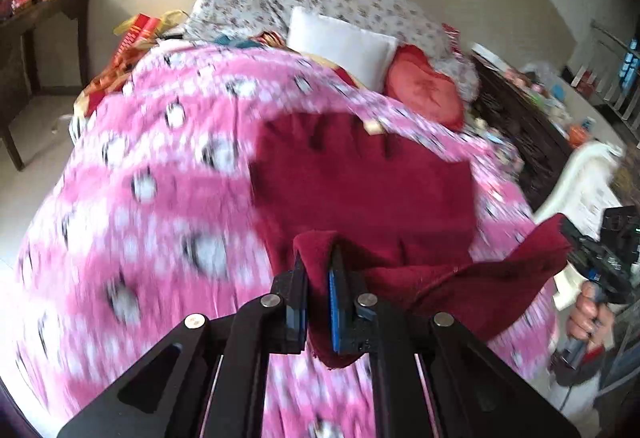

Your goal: Fold small clothes

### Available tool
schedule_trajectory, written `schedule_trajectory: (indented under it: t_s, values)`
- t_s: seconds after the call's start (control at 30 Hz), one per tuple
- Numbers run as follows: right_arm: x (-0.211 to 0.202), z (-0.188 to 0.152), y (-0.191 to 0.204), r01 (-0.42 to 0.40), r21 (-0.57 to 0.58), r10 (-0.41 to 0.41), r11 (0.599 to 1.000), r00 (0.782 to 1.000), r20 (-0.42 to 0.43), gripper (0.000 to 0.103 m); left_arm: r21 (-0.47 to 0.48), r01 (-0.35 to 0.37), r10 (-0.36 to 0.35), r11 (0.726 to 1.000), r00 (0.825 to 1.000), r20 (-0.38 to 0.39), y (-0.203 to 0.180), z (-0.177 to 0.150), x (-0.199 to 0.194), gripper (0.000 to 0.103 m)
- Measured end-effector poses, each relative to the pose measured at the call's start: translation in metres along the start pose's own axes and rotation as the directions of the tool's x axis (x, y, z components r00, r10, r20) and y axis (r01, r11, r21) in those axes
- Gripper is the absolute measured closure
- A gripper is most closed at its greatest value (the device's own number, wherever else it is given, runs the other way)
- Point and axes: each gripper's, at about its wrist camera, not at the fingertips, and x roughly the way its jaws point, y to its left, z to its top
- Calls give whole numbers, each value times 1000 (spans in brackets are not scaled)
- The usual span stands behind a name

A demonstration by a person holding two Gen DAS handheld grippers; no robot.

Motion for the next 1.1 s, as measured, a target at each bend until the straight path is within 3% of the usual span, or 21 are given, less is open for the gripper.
schedule_trajectory:
  t_s: [0.2, 0.37, 0.43, 0.5, 0.53, 0.57, 0.6, 0.63, 0.67, 0.73, 0.8, 0.9, 1.0, 1.03, 1.07, 1.1]
  values:
    - [77, 67, -49, 146, 14, -146, 989, 989, -7, 93, -37, -101, 99, 994, 994, -47, 6, 81, 88, 95]
    - [138, 103, -129, 239, 170, -239, 956, 971, -20, 92, -113, -144, 131, 983, 985, -111, 26, 117, 167, 95]
    - [161, 108, -155, 242, 220, -236, 945, 970, -55, 91, -120, -144, 127, 982, 982, -142, 32, 123, 189, 91]
    - [175, 109, -169, 292, 251, -273, 923, 956, -109, 80, -162, -126, 100, 979, 982, -162, 41, 126, 193, 90]
    - [173, 109, -168, 290, 241, -272, 926, 956, -106, 77, -187, -107, 77, 977, 984, -160, 47, 127, 191, 80]
    - [168, 110, -165, 293, 217, -280, 931, 956, -89, 68, -189, -131, 108, 973, 986, -127, 53, 128, 180, 61]
    - [158, 112, -157, 316, 180, -312, 932, 949, -51, 41, -179, -174, 160, 968, 983, -87, 56, 129, 169, 51]
    - [140, 113, -150, 346, 165, -352, 924, 936, 9, 27, -173, -212, 206, 962, 977, -48, 59, 129, 157, 39]
    - [122, 113, -146, 334, 183, -351, 925, 934, 69, 21, -175, -220, 219, 960, 975, -25, 64, 127, 146, 38]
    - [107, 115, -137, 285, 172, -299, 943, 952, 64, 22, -173, -204, 201, 964, 979, -33, 71, 120, 133, 38]
    - [106, 112, -117, 302, 88, -305, 949, 952, 21, 35, -151, -197, 194, 969, 980, -33, 68, 109, 123, 38]
    - [126, 91, -74, 256, -78, -259, 964, 965, -44, 45, -59, -200, 198, 978, 980, -36, 51, 77, 114, 36]
    - [170, 70, -54, 270, -181, -297, 946, 944, -143, 47, -11, -194, 193, 981, 978, -80, 38, 41, 122, 34]
    - [189, 64, -57, 310, -218, -346, 926, 925, -157, 47, -12, -171, 169, 985, 980, -105, 37, 29, 127, 34]
    - [206, 59, -66, 398, -247, -442, 884, 882, -161, 49, -16, -154, 151, 988, 981, -123, 35, 21, 130, 34]
    - [217, 54, -77, 437, -245, -483, 866, 858, -177, 50, -15, -151, 147, 988, 980, -132, 35, 16, 131, 34]
